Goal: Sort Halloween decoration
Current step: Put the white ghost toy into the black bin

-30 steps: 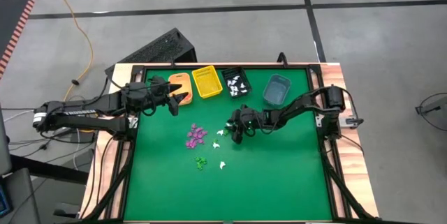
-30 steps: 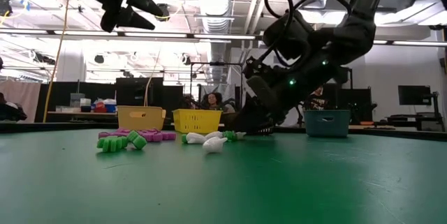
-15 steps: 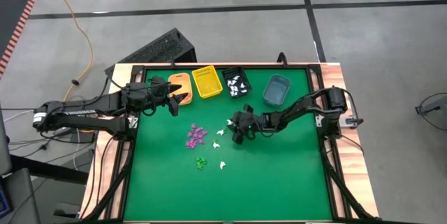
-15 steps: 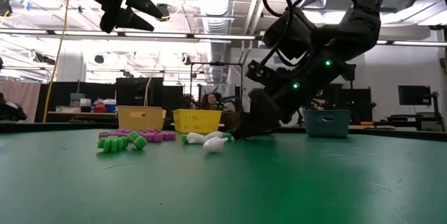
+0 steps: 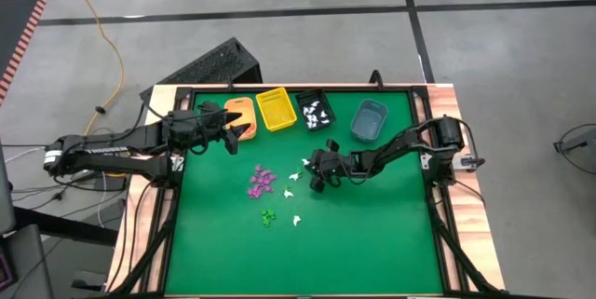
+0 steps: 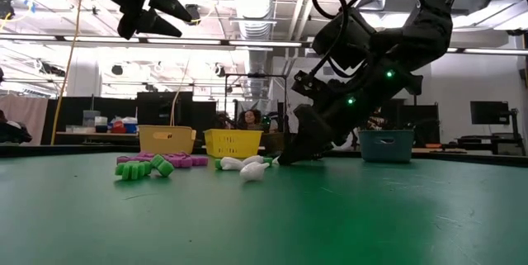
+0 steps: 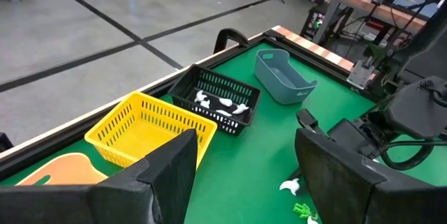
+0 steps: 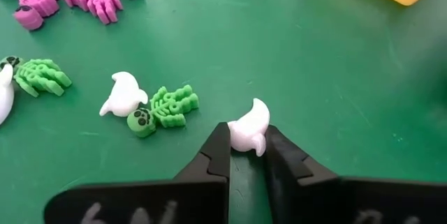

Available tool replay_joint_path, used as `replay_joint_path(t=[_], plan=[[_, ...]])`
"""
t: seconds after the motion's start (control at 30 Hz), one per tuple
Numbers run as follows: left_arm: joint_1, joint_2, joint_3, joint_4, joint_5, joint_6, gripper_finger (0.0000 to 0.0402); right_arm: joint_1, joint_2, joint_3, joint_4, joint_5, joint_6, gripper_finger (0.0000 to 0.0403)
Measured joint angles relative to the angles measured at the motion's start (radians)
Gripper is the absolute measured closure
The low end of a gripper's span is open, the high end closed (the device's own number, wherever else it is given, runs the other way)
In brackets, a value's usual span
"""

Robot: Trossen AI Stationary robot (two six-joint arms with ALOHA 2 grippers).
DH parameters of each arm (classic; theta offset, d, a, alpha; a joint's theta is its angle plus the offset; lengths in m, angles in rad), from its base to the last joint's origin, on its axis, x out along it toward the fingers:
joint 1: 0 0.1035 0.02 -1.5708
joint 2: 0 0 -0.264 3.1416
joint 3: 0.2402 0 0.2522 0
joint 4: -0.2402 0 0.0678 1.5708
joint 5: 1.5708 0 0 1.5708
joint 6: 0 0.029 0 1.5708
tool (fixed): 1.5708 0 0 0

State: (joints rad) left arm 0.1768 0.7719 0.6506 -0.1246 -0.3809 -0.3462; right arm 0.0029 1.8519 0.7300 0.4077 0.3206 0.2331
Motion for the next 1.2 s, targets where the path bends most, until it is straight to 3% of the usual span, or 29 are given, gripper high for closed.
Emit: replay_joint_path(t=[0.3,0.67,1.2], plan=[[0.0,0.0,0.0,0.0,0.0,-0.002,0.017,0.009,-0.011,-0.002,0.034,0.001,0.013,0.0351],[0.0,0.0,0.0,0.002,-0.003,0.009,0.017,-0.032,-0.126,-0.004,0.032,-0.003,0.023,0.0351],[0.0,0.0,0.0,0.003,-0.053,0.009,0.017,-0.333,-0.262,-0.002,0.045,0.046,-0.016,0.0351]])
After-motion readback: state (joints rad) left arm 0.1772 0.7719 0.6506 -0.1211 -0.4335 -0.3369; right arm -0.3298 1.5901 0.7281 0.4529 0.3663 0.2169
